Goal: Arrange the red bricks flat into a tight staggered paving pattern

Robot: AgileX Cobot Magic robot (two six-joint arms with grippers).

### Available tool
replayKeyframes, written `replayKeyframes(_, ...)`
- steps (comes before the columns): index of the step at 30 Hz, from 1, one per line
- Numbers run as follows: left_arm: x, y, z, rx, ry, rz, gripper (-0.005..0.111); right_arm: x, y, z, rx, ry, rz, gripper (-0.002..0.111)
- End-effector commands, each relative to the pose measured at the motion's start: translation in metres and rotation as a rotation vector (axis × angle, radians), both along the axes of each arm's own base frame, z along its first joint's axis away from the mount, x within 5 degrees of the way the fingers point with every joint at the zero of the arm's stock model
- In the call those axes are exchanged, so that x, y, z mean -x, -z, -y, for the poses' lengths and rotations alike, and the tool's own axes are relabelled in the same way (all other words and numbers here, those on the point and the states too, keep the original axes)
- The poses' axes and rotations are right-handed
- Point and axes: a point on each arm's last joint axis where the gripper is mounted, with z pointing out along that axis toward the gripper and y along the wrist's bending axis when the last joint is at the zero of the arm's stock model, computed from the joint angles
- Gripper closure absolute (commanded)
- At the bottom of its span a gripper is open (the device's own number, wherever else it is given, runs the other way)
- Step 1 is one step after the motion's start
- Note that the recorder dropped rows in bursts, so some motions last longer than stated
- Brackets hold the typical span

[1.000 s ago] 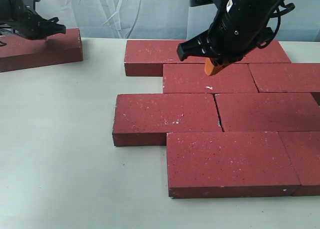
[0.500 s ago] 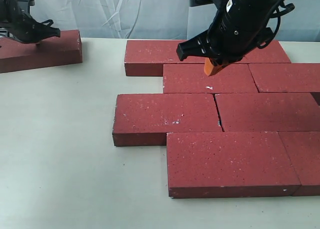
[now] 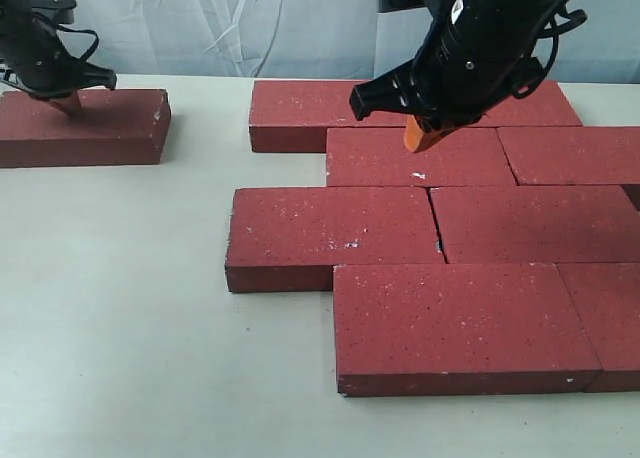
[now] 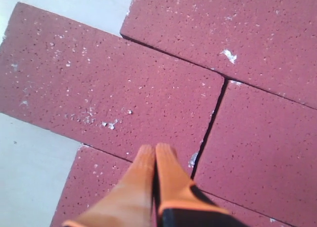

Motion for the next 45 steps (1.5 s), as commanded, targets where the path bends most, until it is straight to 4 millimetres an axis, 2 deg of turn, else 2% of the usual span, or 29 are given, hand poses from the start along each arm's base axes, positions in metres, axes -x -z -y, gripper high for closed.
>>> replayKeyframes(1,0.011,-0.003,0.007,0.084,0.0,-0.101,0.107,-0.001,-0.001,0.0,-0.021,0.008,0.0,0.109)
replayKeyframes(8,0.017,-0.003,0.019,0.217,0.016,-0.173,0.107,-0.001,-0.001,0.0,-0.023,0.009,-0.001,0.109)
replayKeyframes(19,0.024,-0.005,0.046,0.295,0.06,-0.257,0.107,0.0,-0.001,0.0,-0.021,0.009,-0.004,0.109)
replayKeyframes(36,0.023,-0.013,0.058,0.434,0.095,-0.225,0.107,0.0,-0.001,0.0,-0.021,0.009,-0.004,0.109)
replayKeyframes(45,0.023,-0.013,0.058,0.435,0.099,-0.224,0.107,0.0,-0.001,0.0,-0.019,0.008,-0.003,0.109)
